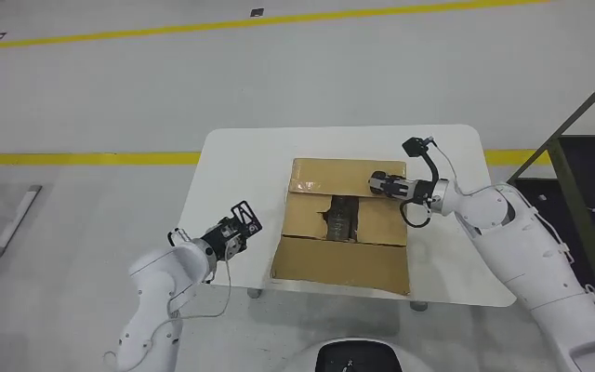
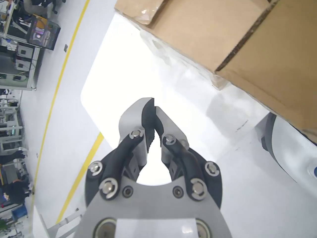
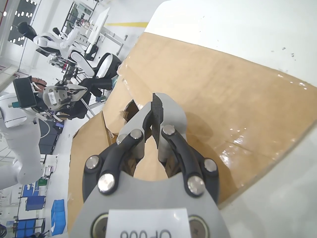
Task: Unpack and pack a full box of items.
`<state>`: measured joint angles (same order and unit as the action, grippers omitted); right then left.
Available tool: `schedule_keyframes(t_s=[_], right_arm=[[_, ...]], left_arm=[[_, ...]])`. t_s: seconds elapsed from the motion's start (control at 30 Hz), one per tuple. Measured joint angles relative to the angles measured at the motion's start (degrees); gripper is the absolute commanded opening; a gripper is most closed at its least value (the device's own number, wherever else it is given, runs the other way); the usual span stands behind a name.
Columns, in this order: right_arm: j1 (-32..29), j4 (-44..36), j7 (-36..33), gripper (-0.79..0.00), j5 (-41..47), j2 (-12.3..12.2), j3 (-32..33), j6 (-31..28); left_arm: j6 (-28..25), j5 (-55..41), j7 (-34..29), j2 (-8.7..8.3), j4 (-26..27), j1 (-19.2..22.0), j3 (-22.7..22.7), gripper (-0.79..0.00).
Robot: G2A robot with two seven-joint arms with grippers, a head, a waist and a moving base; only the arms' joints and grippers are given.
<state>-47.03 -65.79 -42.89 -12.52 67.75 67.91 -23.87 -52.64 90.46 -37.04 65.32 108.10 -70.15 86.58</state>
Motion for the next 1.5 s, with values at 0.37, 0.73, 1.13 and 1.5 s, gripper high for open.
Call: schedule_keyframes(t_s=[0.37, 0.73, 1.13, 1.5], right_arm=[[-0.53, -0.9, 0.74, -0.785, 0.22, -0.17, -0.06, 0.75], [-0.17, -0.97, 0.27, -0.785, 0.59, -0.2, -0.63, 0.72], [0.2, 0.24, 0.56, -0.785, 1.09, -0.45, -0.18, 0.21], [0.97, 2.04, 0.53, -0.785, 1.24, -0.4, -0.86, -0.25]], left_arm=[[-5.35, -11.86, -4.91, -2.73, -0.48, -2.89, -3.51, -0.785], [-5.36, -26.1, -8.08, -8.78, -1.53, 2.12, -11.9, -0.785], [-5.36, -27.92, -6.74, -13.65, -3.55, 3.69, -15.78, -0.785], [-5.36, -33.06, -2.88, -17.25, -5.81, 10.86, -24.72, -0.785]])
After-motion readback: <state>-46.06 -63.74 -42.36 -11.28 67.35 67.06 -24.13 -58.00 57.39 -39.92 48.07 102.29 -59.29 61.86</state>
